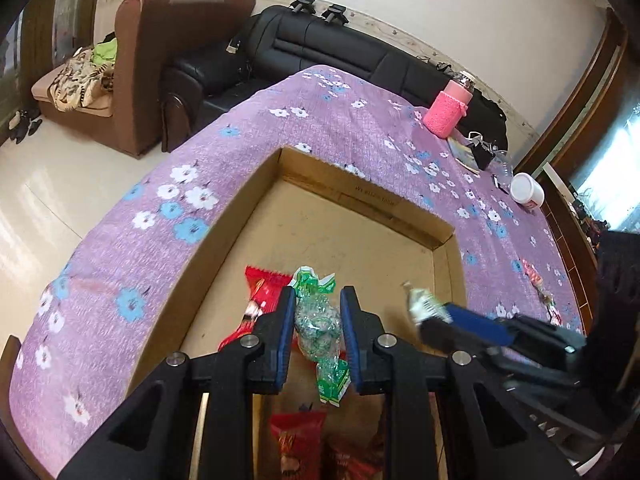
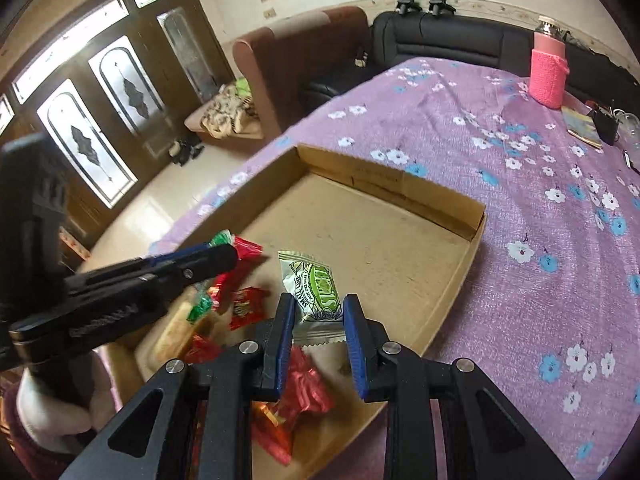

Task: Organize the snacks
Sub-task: 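Carry both green snacks into the box and open both tools, then grasp the pink Hello Kitty candy with the left tool while the right tool grasps a clear packet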

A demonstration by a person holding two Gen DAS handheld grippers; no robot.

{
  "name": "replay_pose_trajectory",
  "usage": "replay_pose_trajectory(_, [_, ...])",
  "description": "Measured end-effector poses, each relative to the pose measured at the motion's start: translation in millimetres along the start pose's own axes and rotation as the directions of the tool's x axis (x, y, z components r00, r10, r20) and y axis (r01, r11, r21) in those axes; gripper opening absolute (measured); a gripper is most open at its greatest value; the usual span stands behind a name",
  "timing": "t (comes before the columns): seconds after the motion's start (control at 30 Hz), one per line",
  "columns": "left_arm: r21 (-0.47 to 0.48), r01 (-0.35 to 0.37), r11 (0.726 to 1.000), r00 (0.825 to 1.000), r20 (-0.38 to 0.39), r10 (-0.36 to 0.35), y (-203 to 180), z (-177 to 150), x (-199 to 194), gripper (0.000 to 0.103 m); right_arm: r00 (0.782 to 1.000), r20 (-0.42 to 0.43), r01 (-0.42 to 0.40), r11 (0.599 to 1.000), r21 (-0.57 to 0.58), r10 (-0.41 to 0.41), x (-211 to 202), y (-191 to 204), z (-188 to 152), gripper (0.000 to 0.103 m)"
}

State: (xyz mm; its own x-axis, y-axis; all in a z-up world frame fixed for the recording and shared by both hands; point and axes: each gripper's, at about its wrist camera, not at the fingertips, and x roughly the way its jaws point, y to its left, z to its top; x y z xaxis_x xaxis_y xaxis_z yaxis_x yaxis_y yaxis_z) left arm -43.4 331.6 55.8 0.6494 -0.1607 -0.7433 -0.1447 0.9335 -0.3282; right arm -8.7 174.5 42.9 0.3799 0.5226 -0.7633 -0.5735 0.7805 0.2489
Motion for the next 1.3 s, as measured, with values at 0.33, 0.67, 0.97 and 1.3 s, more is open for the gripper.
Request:
replay_pose_trajectory(0.33, [-0.042,0.062,0.997,0.998,-0.002,-0.062,-4.5,10.7,7.4,0.044,0.996,0.011,0.085,0.996,0.024,-0.085,-0.7,-10.1,-1.4,0.035])
replay_pose_trajectory(0.67, [0.032,0.098,0.995,0.98,0.169,-0.102,-63.6,-9.0,-71.0,0.086,0.983,0.129,0.114,0.985,0.127,-0.131,-72.1,-55.1,-21.2,0.042])
replay_pose_trajectory(0.97, [0.112,0.343,0.933,0.935,0.05,-0.35,-149.6,-57.2,-66.7,0.089,0.923,0.147,0.286,0.889,0.358,-0.356,-165.8,-175.6,-94.4,0.042])
replay_pose_trajectory(1.3, [0.156,0.317,0.935,0.948,-0.057,-0.312,-194.5,-83.0,-34.2,0.089,0.875,0.09,0.363,0.767,0.529,-0.476,-198.8,-298.7,-91.7,0.042])
